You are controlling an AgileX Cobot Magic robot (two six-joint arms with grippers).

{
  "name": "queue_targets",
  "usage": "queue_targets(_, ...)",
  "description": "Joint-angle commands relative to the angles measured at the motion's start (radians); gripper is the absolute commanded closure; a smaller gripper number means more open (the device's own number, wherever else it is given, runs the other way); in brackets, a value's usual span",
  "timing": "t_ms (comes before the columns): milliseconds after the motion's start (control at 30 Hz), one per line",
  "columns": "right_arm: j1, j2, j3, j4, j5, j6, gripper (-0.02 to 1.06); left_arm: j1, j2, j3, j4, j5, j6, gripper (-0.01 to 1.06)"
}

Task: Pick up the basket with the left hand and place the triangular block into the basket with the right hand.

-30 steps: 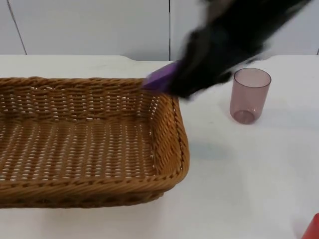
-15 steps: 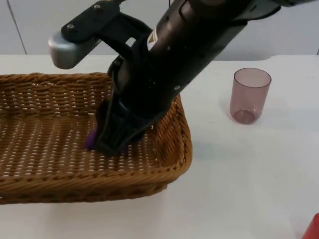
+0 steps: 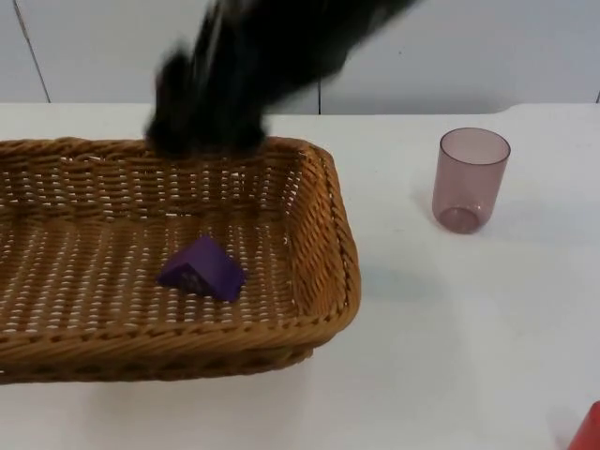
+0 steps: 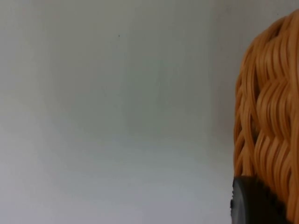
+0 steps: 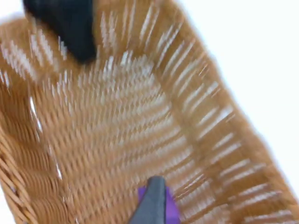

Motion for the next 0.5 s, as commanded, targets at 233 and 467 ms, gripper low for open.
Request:
queue_targets(233, -0.008, -0.343, 0.077, -0.045, 0.084, 0.153, 0.28, 0.003, 0.106, -0.049, -0.102, -0.120, -0.003, 1.05)
queue_targets(467, -0.008, -0.554, 0.265, -0.049, 0.068, 0.206, 0.28, 0.003, 0.321, -0.284, -0.150, -0.127, 0.009, 1.05)
